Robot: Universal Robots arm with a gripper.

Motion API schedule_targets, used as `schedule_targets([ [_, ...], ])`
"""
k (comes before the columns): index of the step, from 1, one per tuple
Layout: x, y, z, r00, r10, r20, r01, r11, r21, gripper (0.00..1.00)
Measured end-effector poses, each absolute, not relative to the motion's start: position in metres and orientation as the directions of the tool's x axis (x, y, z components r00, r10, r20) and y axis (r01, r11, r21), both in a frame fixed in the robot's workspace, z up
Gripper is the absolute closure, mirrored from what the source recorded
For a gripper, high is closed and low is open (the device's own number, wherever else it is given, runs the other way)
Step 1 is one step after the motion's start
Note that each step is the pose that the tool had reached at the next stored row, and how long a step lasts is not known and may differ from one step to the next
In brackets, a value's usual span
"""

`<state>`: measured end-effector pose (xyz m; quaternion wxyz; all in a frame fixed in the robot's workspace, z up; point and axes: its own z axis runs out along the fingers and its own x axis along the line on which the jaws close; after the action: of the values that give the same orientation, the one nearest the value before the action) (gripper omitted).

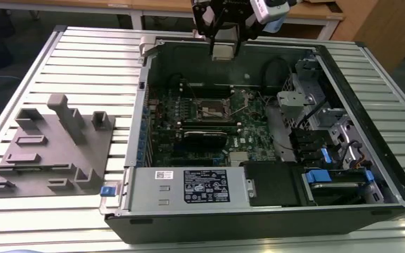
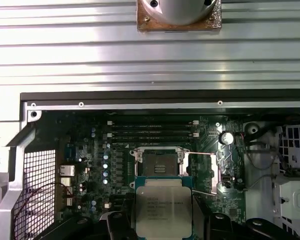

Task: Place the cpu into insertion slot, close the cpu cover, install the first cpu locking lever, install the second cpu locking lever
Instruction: 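Place the cpu into insertion slot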

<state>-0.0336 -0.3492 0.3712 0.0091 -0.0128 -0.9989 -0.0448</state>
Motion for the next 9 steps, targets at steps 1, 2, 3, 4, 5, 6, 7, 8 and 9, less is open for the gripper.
schedule_targets([
  [1, -0.0336, -0.3492, 0.3710, -1.000, 0.025, 0.019, 0.026, 0.996, 0.089, 0.46],
  [2, -0.0336, -0.3493, 0.3711, -1.000, 0.025, 0.019, 0.026, 0.996, 0.089, 0.46],
  [3, -0.0336, -0.3492, 0.3709, -1.000, 0.025, 0.019, 0.026, 0.996, 0.089, 0.46],
  [4, -0.0336, -0.3492, 0.3708, -1.000, 0.025, 0.019, 0.026, 0.996, 0.089, 0.46],
  [5, -0.0336, -0.3492, 0.3708, -1.000, 0.025, 0.019, 0.026, 0.996, 0.089, 0.46],
  [6, -0.0336, -0.3492, 0.3708, -1.000, 0.025, 0.019, 0.026, 0.996, 0.089, 0.46],
  [7, -0.0336, -0.3493, 0.3708, -1.000, 0.025, 0.019, 0.026, 0.996, 0.089, 0.46],
  [8, -0.0336, -0.3492, 0.3708, -1.000, 0.025, 0.019, 0.026, 0.996, 0.089, 0.46],
  [9, -0.0336, -0.3492, 0.3707, -1.000, 0.025, 0.019, 0.026, 0.996, 0.089, 0.46],
])
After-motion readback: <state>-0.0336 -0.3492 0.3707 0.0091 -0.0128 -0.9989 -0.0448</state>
